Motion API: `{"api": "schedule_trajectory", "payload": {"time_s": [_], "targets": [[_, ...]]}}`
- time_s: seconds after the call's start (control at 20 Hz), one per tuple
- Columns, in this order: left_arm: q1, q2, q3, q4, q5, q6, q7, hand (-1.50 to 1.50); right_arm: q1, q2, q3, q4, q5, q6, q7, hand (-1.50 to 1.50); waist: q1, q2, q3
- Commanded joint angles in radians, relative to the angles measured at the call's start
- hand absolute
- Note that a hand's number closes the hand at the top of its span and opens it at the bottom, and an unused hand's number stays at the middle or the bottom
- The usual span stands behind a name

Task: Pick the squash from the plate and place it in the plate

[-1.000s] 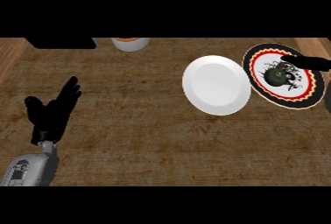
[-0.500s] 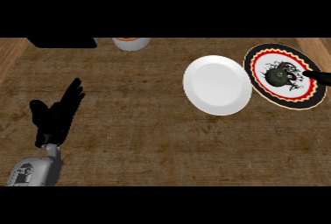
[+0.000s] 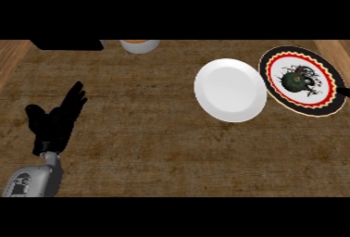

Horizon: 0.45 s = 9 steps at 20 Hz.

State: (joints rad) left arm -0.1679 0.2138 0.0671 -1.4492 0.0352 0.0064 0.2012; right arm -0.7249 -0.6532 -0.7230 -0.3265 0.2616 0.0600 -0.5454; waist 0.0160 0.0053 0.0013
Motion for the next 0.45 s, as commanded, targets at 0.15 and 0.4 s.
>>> {"api": "schedule_trajectory", "payload": {"time_s": [0.15,0.4], "targets": [[0.021,-0.043,-0.024,-0.001,-0.032,0.019,-0.026,0.0,0.063,-0.036,0.033,0.047,-0.005,-0.009,-0.044,-1.5,0.002,0.001,0.0],[-0.033,-0.012,0.023,0.085,-0.007,-0.022,-0.076,0.0,0.058,-0.127,0.021,0.105,-0.025,0.04,-0.032,-1.5,0.008,0.008,0.002]]}}
